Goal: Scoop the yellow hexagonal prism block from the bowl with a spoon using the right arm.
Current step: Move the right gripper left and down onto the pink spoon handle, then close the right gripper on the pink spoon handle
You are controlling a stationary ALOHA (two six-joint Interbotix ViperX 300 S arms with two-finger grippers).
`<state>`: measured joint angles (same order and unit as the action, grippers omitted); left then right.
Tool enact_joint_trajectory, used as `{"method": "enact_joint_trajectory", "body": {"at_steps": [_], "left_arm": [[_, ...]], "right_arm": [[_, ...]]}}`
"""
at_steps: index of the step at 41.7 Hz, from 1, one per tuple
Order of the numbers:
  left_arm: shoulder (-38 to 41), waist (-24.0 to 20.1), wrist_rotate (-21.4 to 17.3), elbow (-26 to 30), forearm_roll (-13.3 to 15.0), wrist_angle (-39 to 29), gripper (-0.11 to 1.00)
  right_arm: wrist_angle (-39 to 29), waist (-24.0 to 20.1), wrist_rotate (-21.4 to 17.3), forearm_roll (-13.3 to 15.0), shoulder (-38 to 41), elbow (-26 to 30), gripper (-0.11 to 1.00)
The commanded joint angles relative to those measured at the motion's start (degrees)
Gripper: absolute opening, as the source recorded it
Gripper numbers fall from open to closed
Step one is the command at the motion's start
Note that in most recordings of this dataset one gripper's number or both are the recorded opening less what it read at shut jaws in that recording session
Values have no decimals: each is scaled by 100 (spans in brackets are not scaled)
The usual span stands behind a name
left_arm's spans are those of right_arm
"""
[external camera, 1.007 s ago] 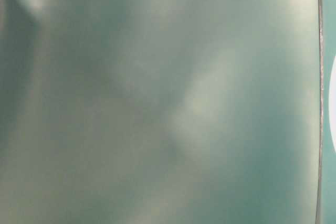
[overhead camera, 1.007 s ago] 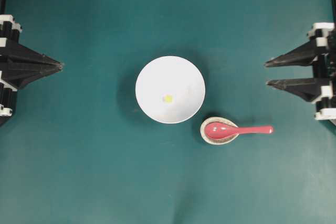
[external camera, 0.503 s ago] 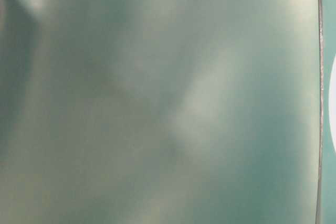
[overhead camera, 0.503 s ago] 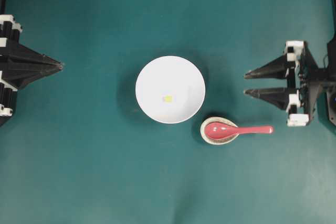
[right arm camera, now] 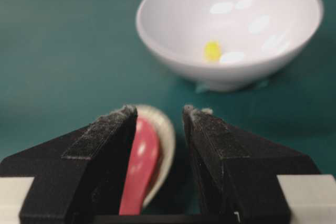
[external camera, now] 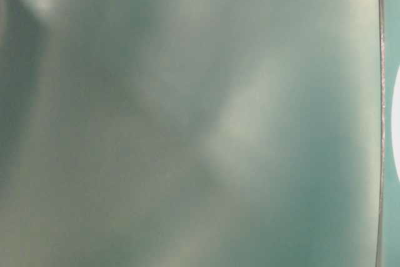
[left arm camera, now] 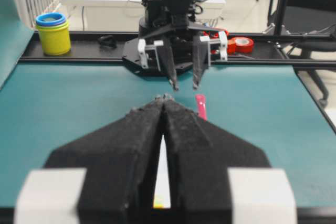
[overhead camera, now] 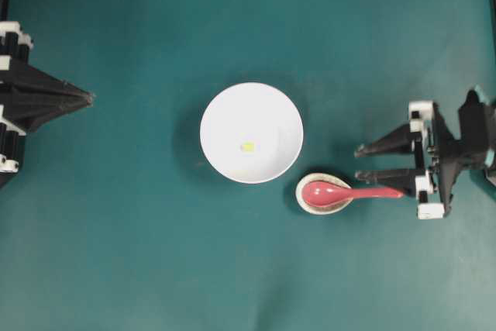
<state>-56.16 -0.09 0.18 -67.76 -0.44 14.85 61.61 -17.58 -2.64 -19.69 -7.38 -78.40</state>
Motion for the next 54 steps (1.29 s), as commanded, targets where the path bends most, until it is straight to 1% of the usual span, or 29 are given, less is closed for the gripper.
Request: {"method": "enact_joint_trajectory", "body": {"at_steps": [1, 4, 9, 14, 23, 38, 54], "left_arm": [[53, -9, 0, 88, -18, 26, 0], [53, -9, 0, 88, -9, 26, 0], [53, -9, 0, 88, -18, 26, 0], [53, -9, -9, 88, -9, 35, 0], [53, -9, 0, 88, -18, 26, 0], [62, -9, -9, 88, -9, 26, 0], [62, -9, -9, 79, -18, 9, 0]], "right_arm": [[264, -220, -18, -158, 246, 53, 48], [510, -431, -26, -299, 492, 62, 48], [835, -677, -44, -439, 844, 62, 48], [1037, -782, -53, -536, 1134, 79, 48], [1099, -870, -53, -545, 1433, 123, 48], [1090, -940, -62, -545, 1688, 97, 48], [861, -940, -176, -545, 1749, 79, 48]]}}
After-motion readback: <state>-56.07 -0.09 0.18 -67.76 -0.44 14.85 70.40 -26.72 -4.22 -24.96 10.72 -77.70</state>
